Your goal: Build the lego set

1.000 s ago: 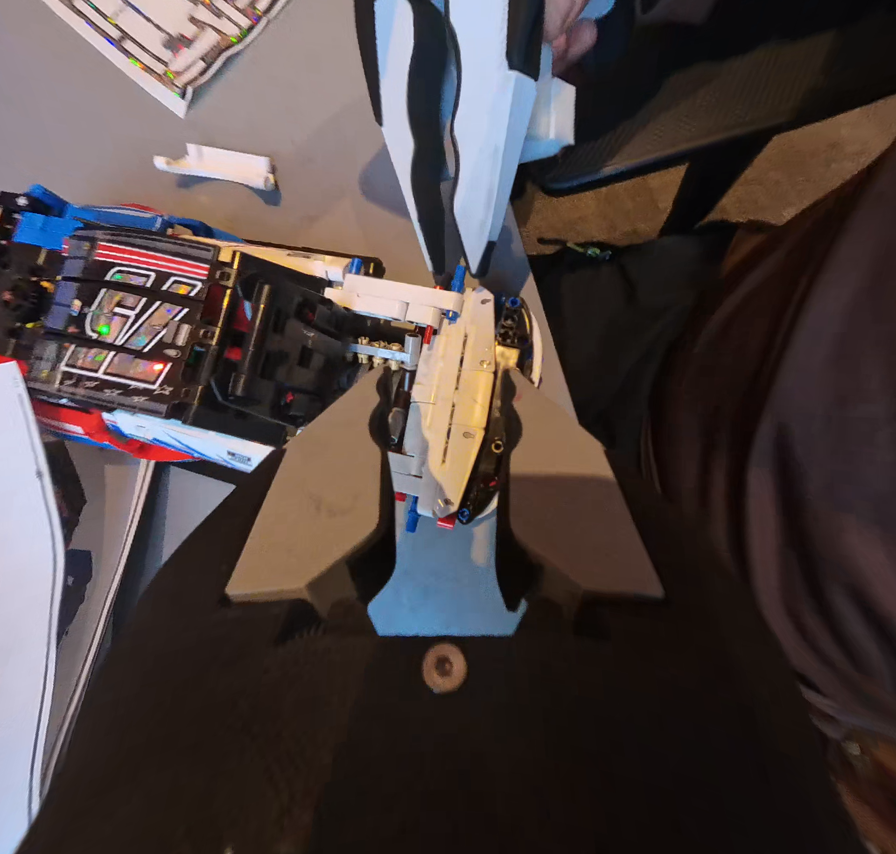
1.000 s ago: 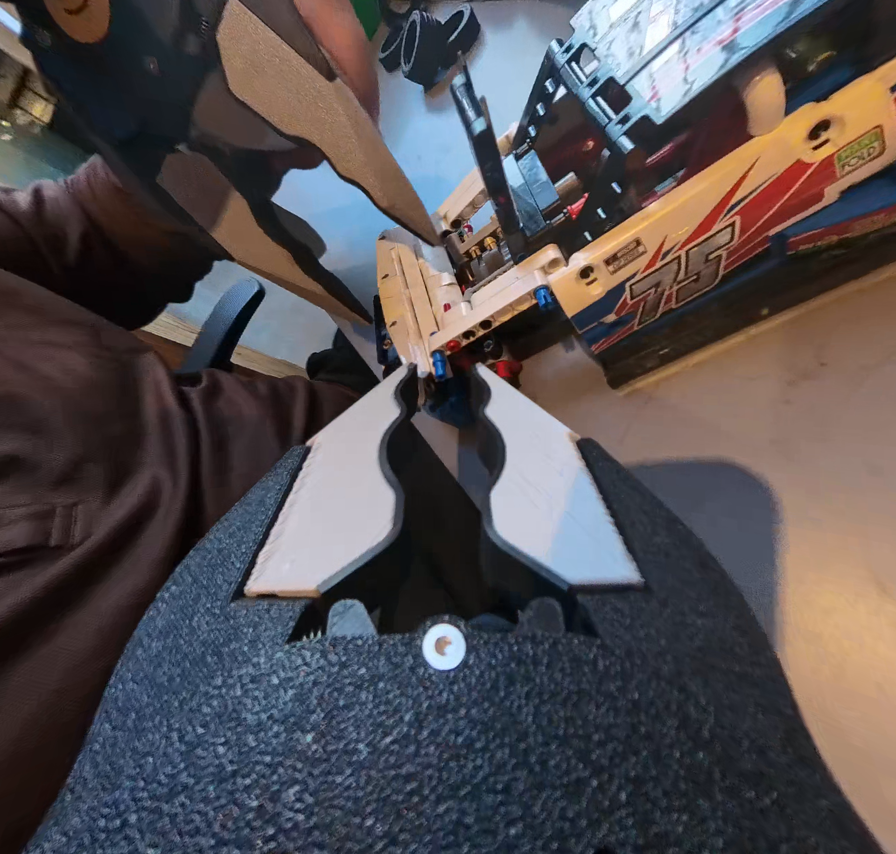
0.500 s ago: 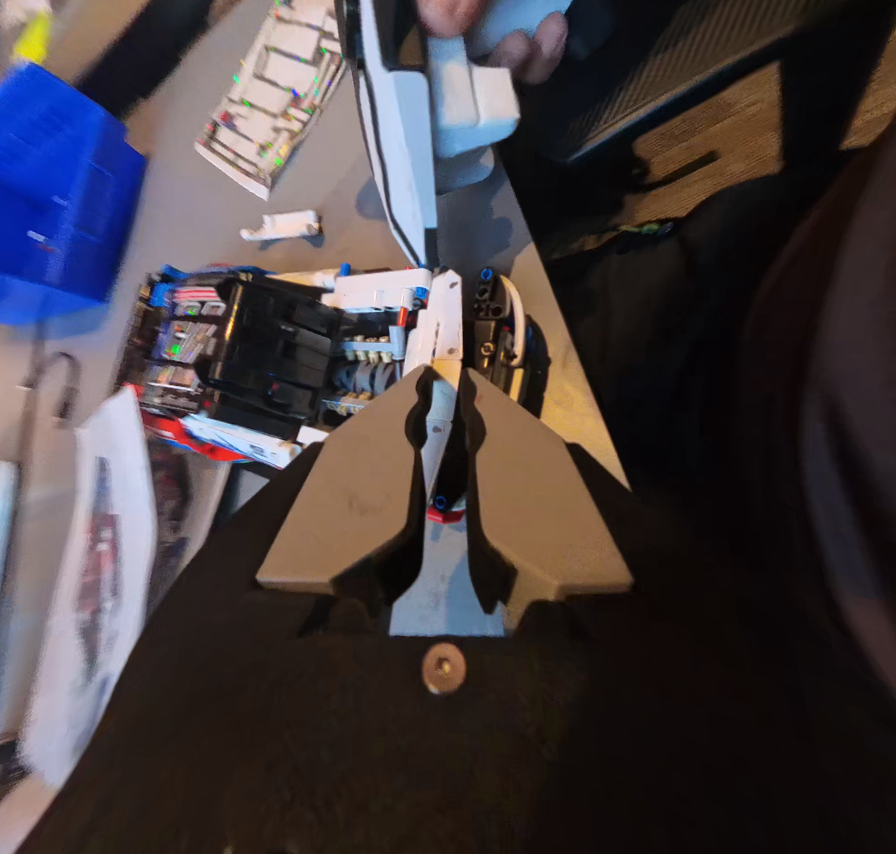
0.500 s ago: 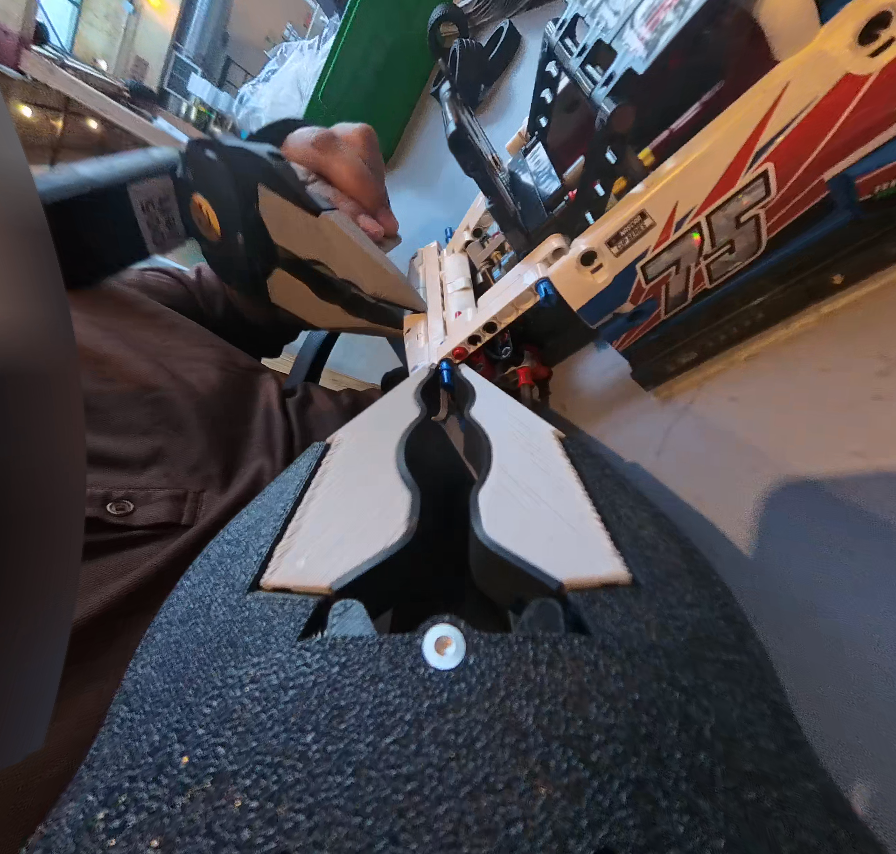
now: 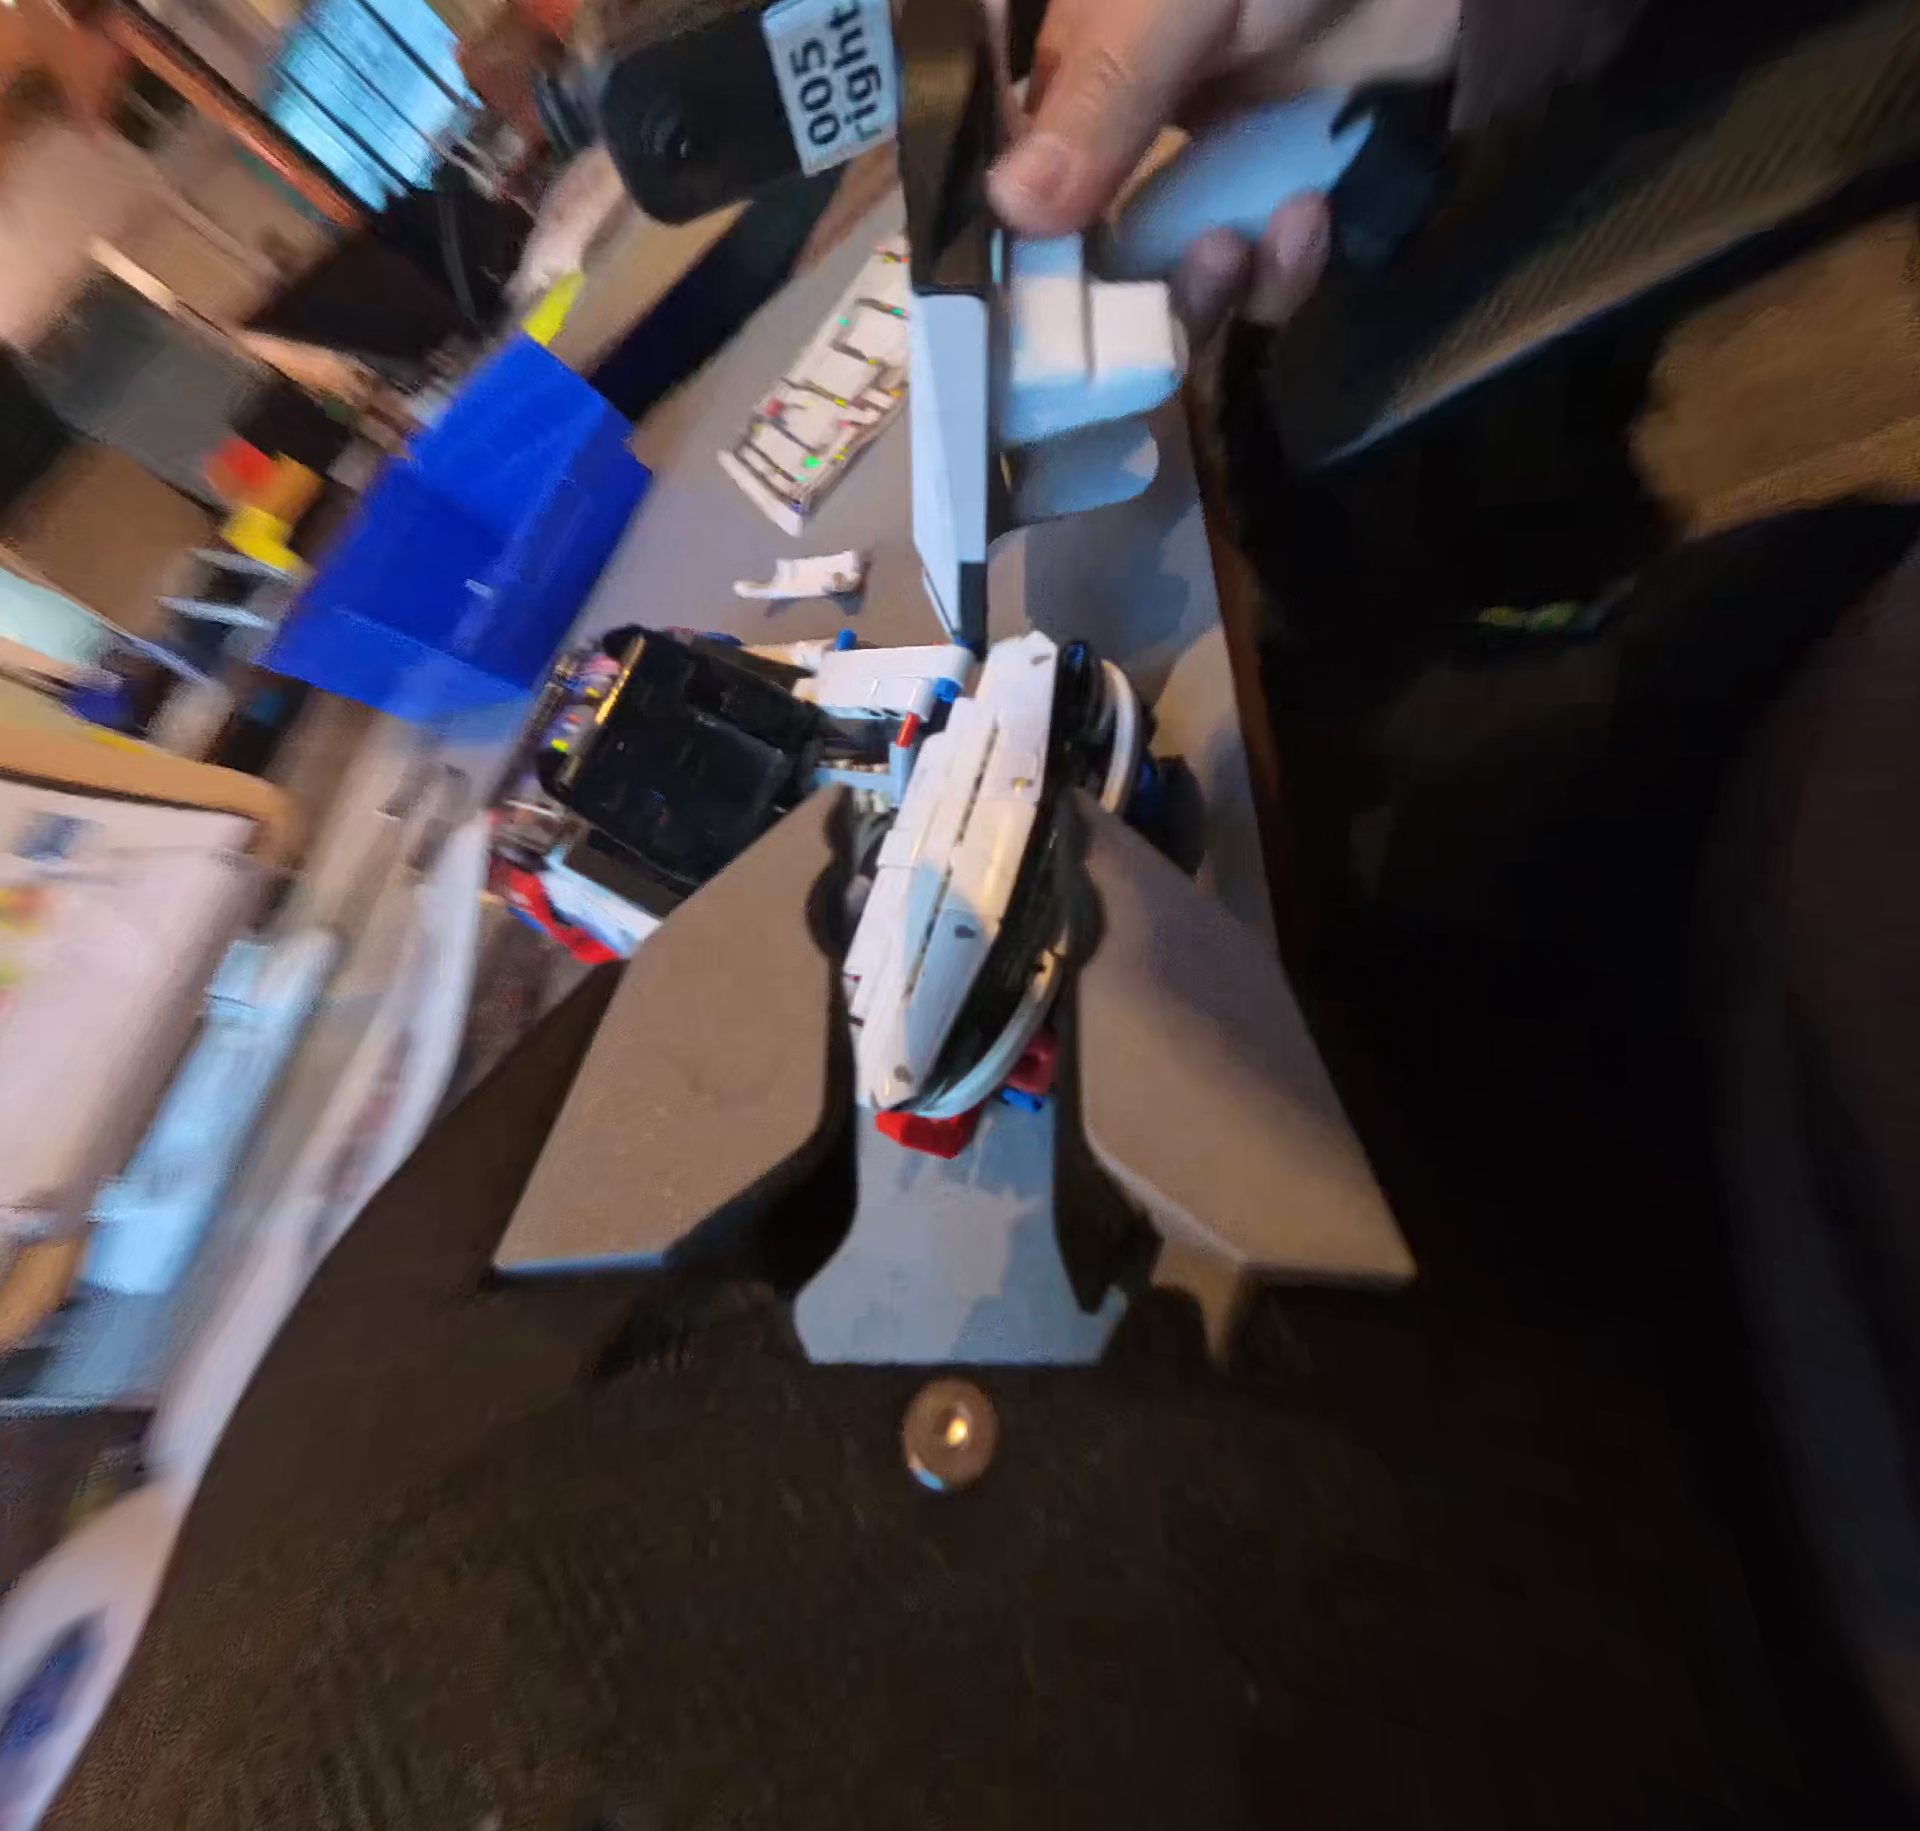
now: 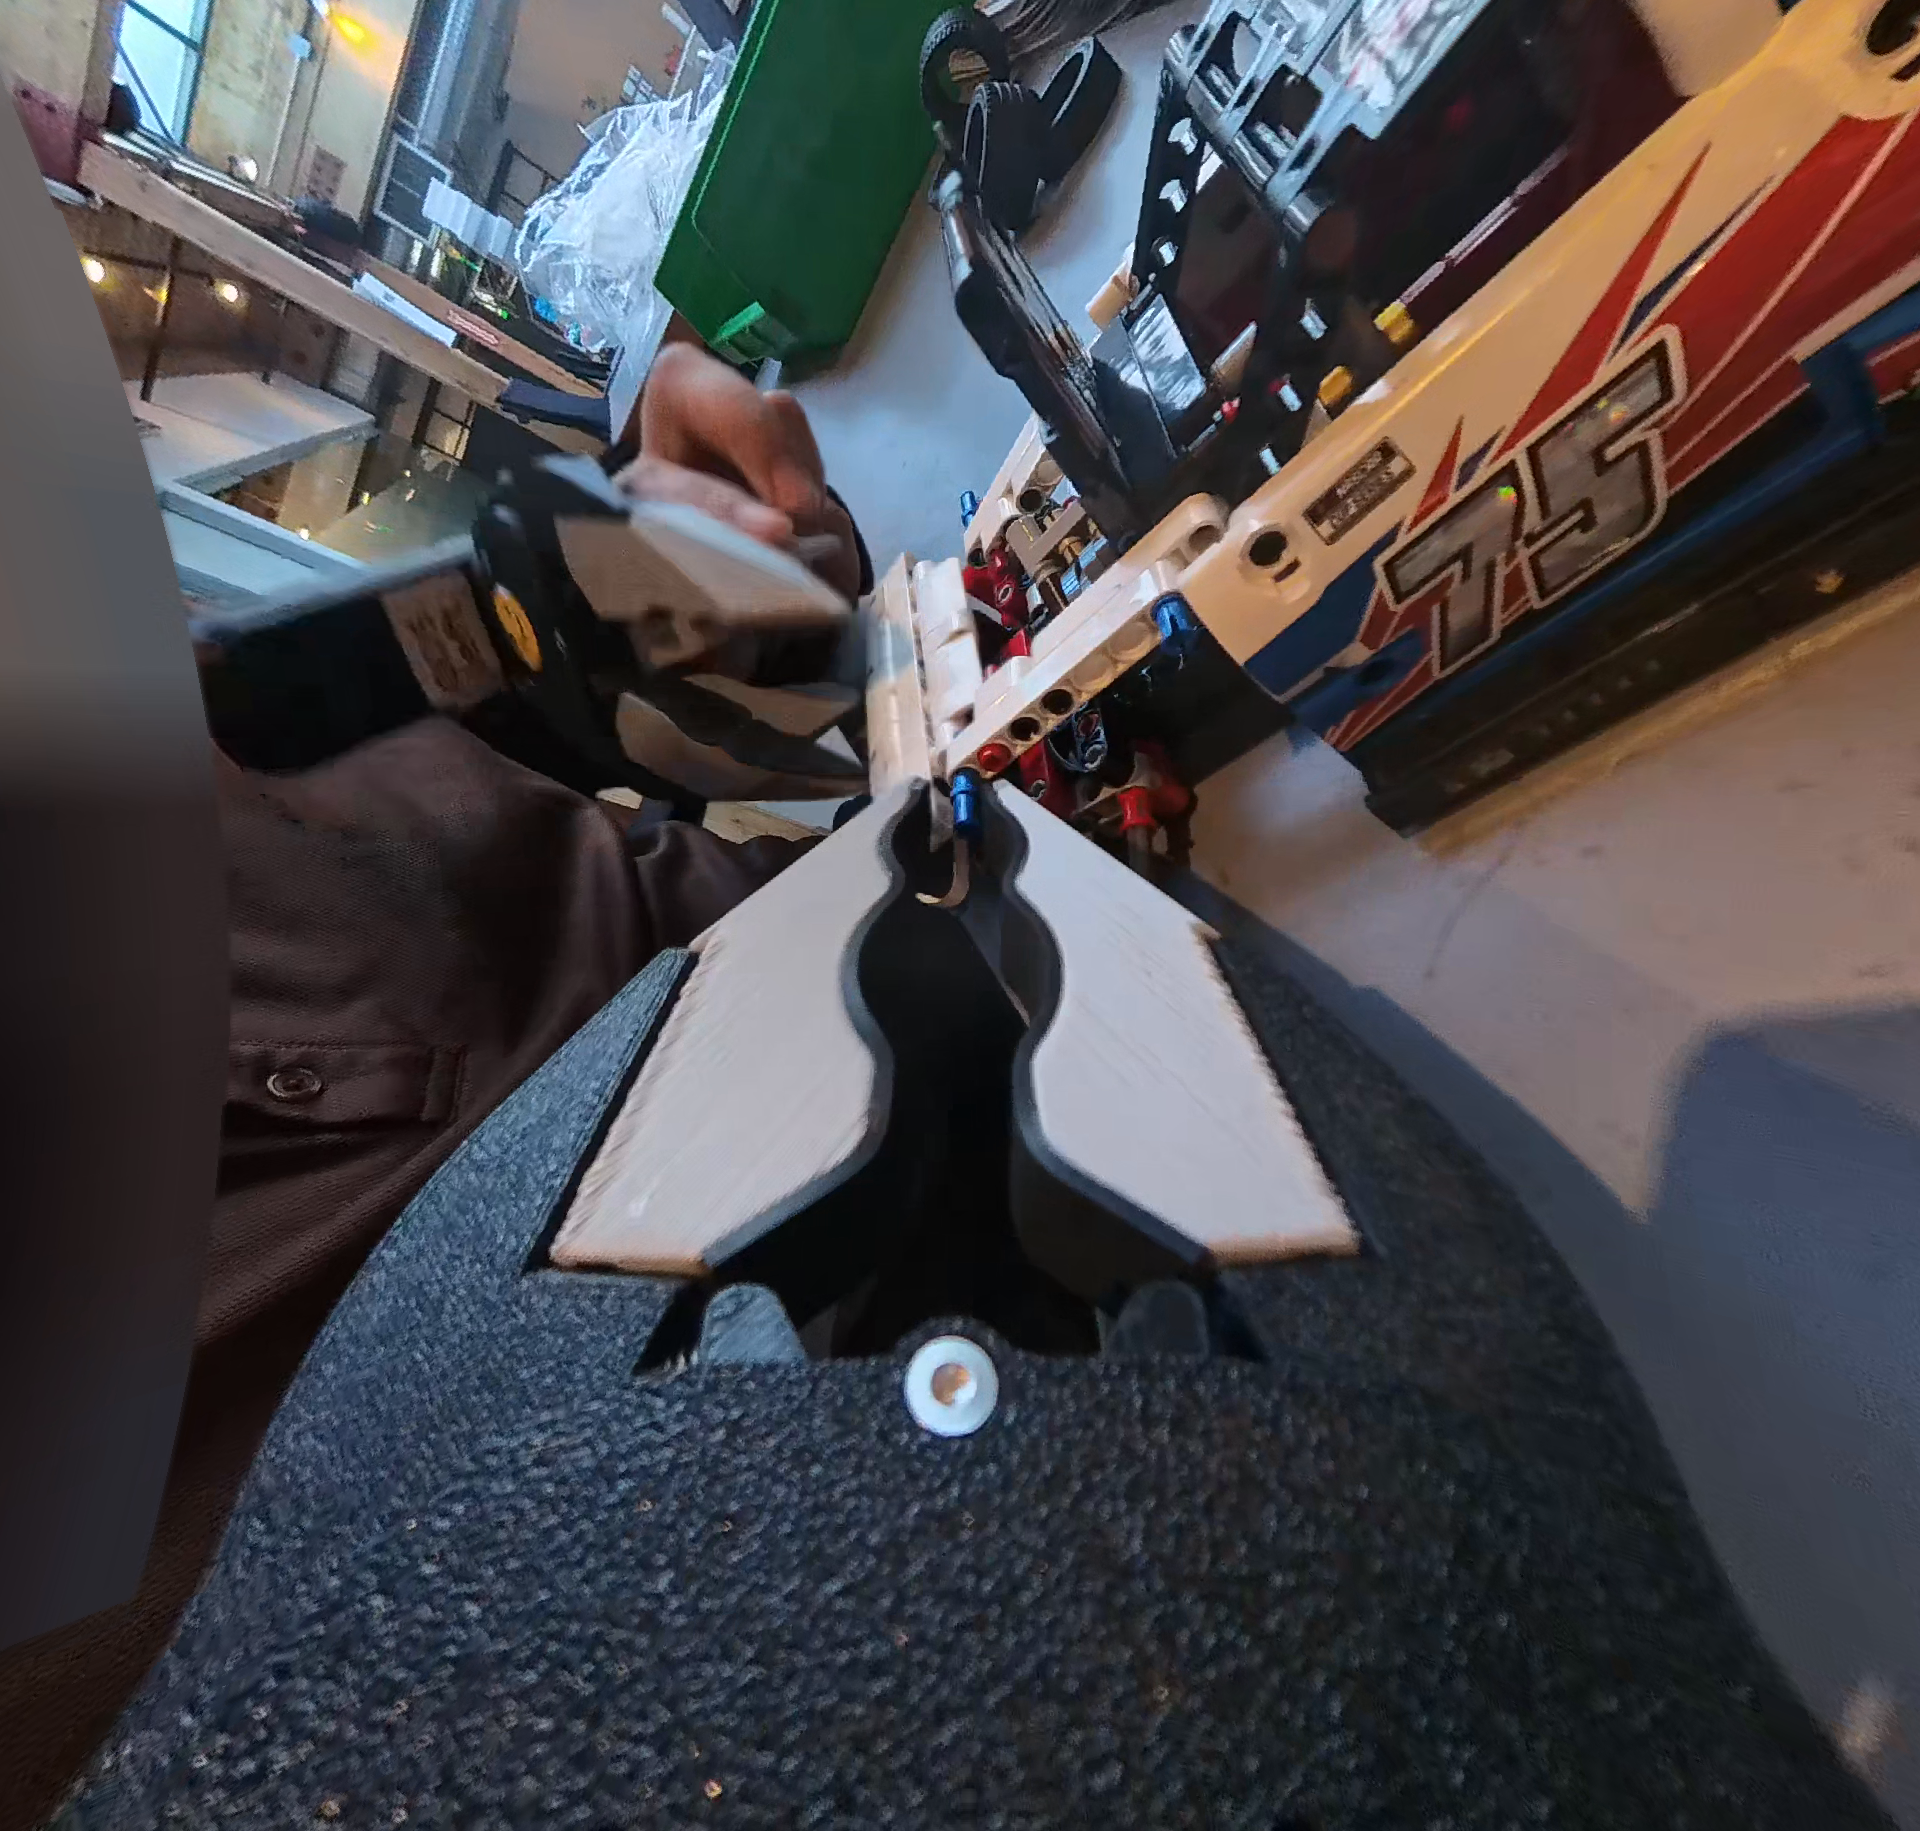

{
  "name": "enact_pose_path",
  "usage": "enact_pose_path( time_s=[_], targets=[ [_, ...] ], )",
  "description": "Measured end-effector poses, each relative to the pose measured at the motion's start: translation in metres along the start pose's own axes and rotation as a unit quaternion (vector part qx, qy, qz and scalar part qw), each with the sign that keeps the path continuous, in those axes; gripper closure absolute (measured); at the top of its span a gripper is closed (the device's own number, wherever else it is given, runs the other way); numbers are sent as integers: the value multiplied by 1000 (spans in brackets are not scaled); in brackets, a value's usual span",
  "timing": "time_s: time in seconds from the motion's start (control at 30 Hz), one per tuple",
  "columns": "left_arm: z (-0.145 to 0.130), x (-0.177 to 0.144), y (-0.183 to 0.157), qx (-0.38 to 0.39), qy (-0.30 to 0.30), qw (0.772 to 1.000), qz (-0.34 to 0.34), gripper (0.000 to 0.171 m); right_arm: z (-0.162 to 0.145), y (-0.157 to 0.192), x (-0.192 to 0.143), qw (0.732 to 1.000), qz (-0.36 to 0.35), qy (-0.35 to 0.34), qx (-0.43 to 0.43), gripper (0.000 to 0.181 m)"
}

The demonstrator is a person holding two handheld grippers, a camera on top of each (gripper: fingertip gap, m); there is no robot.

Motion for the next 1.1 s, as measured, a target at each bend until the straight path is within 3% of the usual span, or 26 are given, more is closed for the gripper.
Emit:
enact_pose_path(
  time_s=[0.13, 0.27, 0.37, 0.47, 0.7, 0.8, 1.1],
  targets=[
    [5, -3, 29, -128, -10, 986, -108, 123, 0, 0, 0, 1000, -2, 1, -3, 172],
    [9, 5, 44, -186, 14, 946, -264, 130, -3, -1, 2, 1000, 7, 6, 5, 172],
    [9, 13, 44, -192, 52, 920, -339, 129, -2, -1, 1, 1000, 11, 0, 10, 174],
    [2, 18, 35, -152, 93, 916, -359, 123, -2, -2, 1, 1000, 13, -3, 14, 175],
    [-6, 26, 13, -108, 119, 915, -370, 124, -1, -3, 1, 999, 29, -7, 26, 176],
    [-4, 24, 11, -110, 109, 912, -380, 133, -1, -3, 1, 999, 34, -6, 31, 176],
    [-7, 25, 23, -100, 110, 911, -385, 134, -1, -3, 2, 998, 40, -6, 39, 176]
  ],
)
Point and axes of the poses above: each gripper's, where its closed fingertips meet, x out along the fingers, z out of its top, y = z × x across the jaws, the point moved 3 cm from there along -x, back along the fingers, and after that the axes turned 5 degrees about x, right-handed, at the moved point
